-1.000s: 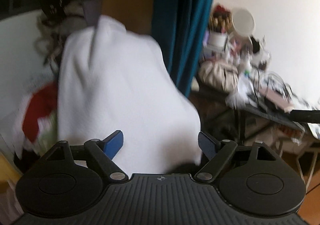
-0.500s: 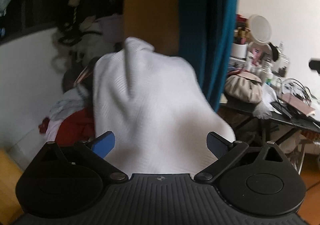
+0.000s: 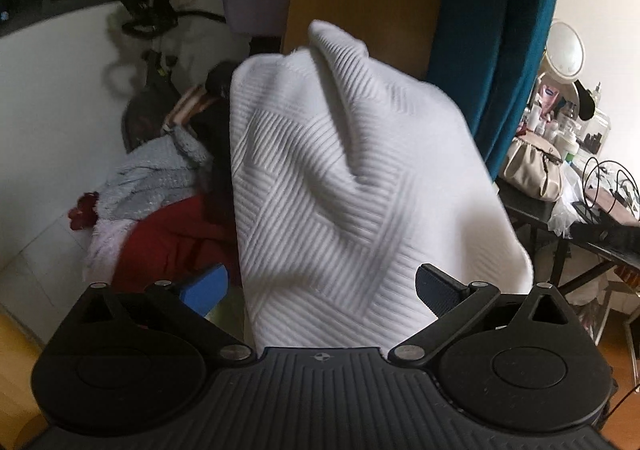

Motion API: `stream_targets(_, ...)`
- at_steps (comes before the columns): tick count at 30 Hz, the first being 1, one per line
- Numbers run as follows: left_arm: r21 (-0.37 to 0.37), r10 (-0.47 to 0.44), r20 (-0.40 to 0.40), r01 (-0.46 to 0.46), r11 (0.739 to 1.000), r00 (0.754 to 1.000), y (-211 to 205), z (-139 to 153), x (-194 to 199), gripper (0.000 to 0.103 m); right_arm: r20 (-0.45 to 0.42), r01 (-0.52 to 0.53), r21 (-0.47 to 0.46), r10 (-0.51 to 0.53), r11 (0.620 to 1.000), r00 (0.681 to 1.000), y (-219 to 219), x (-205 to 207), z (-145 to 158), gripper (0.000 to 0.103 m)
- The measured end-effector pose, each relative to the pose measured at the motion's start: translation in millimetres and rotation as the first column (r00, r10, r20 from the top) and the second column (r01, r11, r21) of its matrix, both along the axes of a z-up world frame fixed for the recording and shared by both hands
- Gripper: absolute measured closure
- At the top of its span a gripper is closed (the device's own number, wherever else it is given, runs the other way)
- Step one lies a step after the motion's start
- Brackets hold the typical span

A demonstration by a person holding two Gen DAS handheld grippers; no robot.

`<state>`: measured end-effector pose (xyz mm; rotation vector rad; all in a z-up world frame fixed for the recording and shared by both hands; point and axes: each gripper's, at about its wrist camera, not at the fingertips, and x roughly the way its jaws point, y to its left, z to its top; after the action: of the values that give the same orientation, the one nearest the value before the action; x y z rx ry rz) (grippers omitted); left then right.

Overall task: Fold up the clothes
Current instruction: 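Move both open tools over the white blanket, then lower both tools onto the white blanket and close them on its edge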

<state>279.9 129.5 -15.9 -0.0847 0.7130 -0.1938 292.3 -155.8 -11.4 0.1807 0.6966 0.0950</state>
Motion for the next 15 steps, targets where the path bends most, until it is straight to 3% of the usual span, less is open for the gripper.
stream_targets(6, 0.0, -0.101, -0.032, 0.101, 0.995, 0.994, 2, -25, 43, 0.001, -0.1, 0.012, -0.002, -0.012, 1.0, 0.995, 28, 36, -42, 0.001)
stream_targets(10, -0.112, -0.145, -0.069, 0.137, 0.984, 0.987, 16, -38, 63, 0.0, -0.162, 0.021, -0.001, -0.021, 1.0, 0.987, 46, 58, -69, 0.001)
stream_targets(15, -0.241, -0.201, -0.119, 0.168, 0.956, 0.972, 33, -51, 77, 0.0, -0.167, 0.053, 0.066, -0.042, 0.996, 0.985, 49, 62, -82, 0.001)
